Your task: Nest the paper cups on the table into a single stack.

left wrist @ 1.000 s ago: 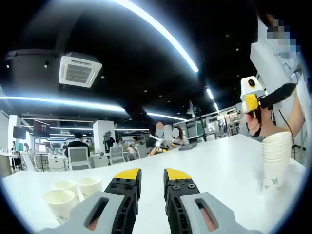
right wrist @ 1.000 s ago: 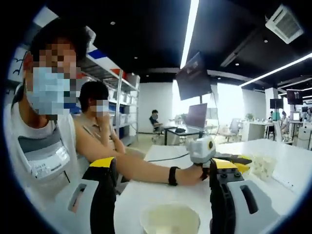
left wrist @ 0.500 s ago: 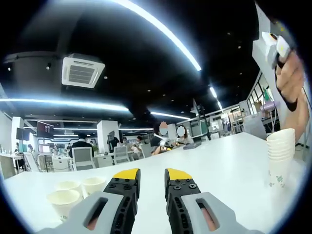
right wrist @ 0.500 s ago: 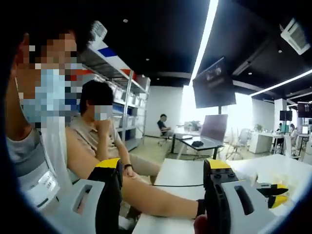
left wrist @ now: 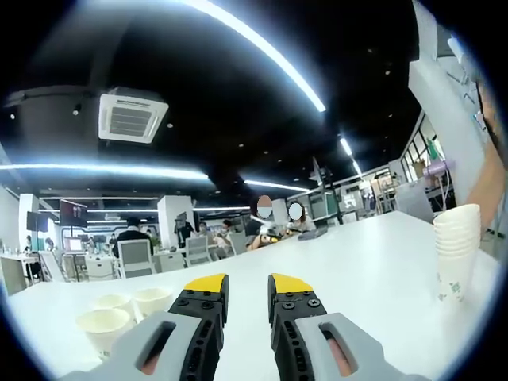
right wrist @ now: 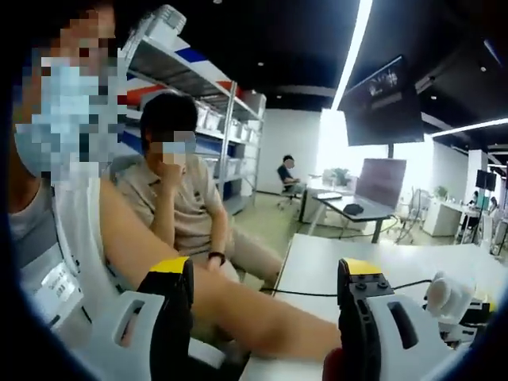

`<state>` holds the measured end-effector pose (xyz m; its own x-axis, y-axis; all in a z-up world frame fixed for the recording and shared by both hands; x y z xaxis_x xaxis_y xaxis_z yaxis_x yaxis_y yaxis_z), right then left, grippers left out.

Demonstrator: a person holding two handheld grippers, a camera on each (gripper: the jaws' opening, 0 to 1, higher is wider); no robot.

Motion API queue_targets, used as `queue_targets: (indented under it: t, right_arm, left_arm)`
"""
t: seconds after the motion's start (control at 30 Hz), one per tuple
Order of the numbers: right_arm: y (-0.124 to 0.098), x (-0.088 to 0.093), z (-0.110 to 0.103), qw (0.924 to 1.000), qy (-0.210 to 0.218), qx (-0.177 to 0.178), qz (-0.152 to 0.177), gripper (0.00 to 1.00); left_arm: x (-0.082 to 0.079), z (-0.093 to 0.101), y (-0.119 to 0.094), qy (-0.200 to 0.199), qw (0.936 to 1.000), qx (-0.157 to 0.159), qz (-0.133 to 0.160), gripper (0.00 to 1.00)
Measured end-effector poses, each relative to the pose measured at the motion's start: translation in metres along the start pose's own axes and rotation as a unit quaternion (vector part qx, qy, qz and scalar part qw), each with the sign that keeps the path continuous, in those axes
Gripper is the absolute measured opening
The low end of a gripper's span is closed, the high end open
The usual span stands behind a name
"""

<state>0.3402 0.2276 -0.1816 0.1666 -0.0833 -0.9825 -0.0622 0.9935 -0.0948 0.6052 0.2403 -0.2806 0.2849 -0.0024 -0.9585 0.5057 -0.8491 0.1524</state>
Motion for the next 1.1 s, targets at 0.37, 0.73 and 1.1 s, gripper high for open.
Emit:
queue_targets:
  t: [0.37,0.73,1.1]
  right_arm:
    - [-0.001,0.013,0.007,1.0,-0.003,0.007,0.003,0.78]
    - [-0.002,0.009,0.007,0.9998,-0.013,0.012,0.003,0.76]
    - [-0.004,0.011,0.009,0.9993,-0.024,0.027,0.013,0.74]
  left_arm:
    - [0.003,-0.018,0.0,-0.002,1.0,0.002,0.004,0.22]
    - [0.003,-0.013,0.002,-0.003,1.0,0.003,0.006,0.22]
    - [0.004,-0.016,-0.002,-0.008,0.9999,-0.003,0.008,0.22]
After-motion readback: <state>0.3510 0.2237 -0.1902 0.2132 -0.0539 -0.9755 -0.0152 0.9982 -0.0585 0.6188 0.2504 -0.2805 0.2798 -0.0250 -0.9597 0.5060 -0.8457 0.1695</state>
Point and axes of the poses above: the point that each gripper's makers call its tool centre point, and the gripper's own axes: y roughly forward along the fingers, z roughly to its right, x roughly out of its underside, the point moved 8 cm from there along -y, roughly backward along the fingers, and after that the axes turned 15 degrees about x, right-handed, at the moved point
